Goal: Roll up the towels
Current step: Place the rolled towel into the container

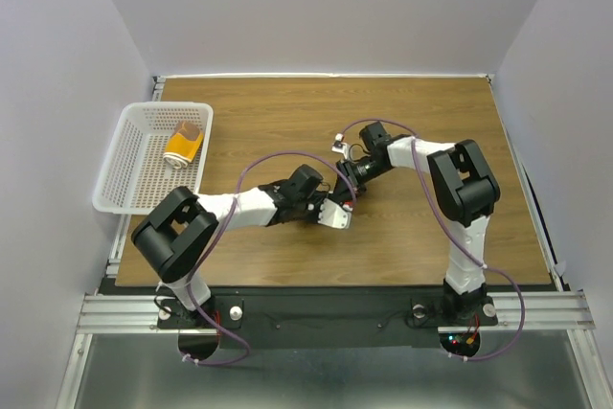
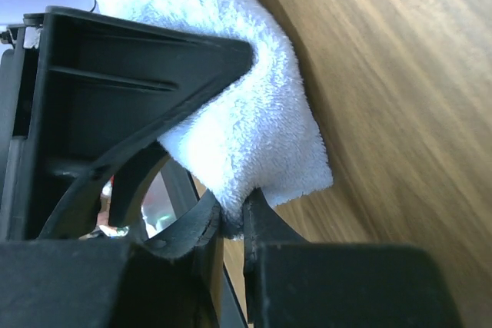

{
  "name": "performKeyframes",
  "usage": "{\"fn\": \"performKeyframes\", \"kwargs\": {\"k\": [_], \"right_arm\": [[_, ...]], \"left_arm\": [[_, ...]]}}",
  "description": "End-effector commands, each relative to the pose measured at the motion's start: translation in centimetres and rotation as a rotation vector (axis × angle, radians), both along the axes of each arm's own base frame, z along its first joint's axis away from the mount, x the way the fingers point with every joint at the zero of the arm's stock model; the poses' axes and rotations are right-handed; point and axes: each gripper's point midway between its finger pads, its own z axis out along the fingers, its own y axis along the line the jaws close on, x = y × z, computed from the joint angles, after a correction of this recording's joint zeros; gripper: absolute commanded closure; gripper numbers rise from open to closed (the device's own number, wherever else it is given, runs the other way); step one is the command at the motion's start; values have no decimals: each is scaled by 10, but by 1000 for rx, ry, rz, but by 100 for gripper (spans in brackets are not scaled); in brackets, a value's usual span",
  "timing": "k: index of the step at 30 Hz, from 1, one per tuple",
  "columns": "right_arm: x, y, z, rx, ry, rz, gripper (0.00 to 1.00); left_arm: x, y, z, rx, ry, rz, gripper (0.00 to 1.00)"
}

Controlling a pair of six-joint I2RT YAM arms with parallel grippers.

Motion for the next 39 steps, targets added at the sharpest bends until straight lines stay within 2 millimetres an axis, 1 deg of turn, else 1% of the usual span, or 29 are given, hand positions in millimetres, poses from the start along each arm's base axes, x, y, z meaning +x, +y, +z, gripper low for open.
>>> {"fn": "performKeyframes", "kwargs": {"k": [1,2,3,4,5,6,8,9,10,11,12,13,15,16,18,19,20,21,22,23,25,26,28,29,30,31,33,35,39], "right_arm": [[-5,-3,6,10,19,47,80],[0,-6,8,8,7,36,70],[4,-9,14,8,-9,26,49],[8,-13,18,5,-19,10,40],[20,-22,28,1,-52,-30,13],[27,-28,33,-2,-66,-55,2],[43,-41,46,-12,-107,-109,0],[54,-55,52,-15,-119,-158,0],[60,-62,65,-7,-157,-180,0],[68,-75,70,-17,-171,-222,0],[69,-80,75,-17,-181,-237,0],[70,-85,87,-8,-212,-251,0],[71,-94,94,-7,-225,-277,0],[70,-96,97,-10,-231,-282,0],[68,-101,104,-11,-252,-292,0],[66,-103,105,-14,-251,-297,0],[66,-104,109,-16,-269,-299,0],[65,-105,109,-22,-273,-299,0],[64,-106,109,-31,-276,-303,0],[63,-107,109,-36,-279,-305,0],[62,-110,110,-55,-297,-309,0],[62,-112,107,-73,-297,-314,0],[61,-114,106,-88,-306,-312,0],[61,-115,104,-100,-310,-312,0],[60,-116,103,-106,-313,-310,0],[60,-117,102,-114,-314,-308,0],[60,-119,100,-133,-324,-306,0],[60,-122,99,-151,-326,-306,0],[59,-127,95,-183,-323,-299,0]], "left_arm": [[-9,10,-14,37,162,40,67],[-8,12,-13,36,182,56,70],[-8,11,-10,22,204,69,78],[-7,11,-6,13,217,86,82],[-6,13,2,-11,259,128,89],[-5,13,8,-26,280,149,91],[3,13,29,-69,321,209,97],[12,18,39,-121,362,277,100],[18,20,47,-150,383,318,100],[27,18,64,-189,409,347,100],[33,22,74,-226,447,407,100],[50,32,95,-271,454,463,100],[67,42,114,-339,482,528,100],[86,58,134,-391,472,598,100],[104,74,151,-439,463,663,100],[115,87,159,-461,449,703,100],[135,113,177,-511,409,779,100],[149,133,182,-526,373,842,100],[164,150,199,-563,323,884,100],[178,187,205,-590,289,979,100],[196,224,206,-607,267,1078,100],[207,266,208,-615,246,1173,100],[212,300,205,-605,248,1250,100],[220,314,205,-609,243,1264,100],[222,327,203,-605,240,1287,100],[221,351,199,-607,234,1331,100],[224,373,188,-584,222,1380,100],[223,394,169,-528,201,1444,100],[222,417,144,-510,185,1502,100]]}}
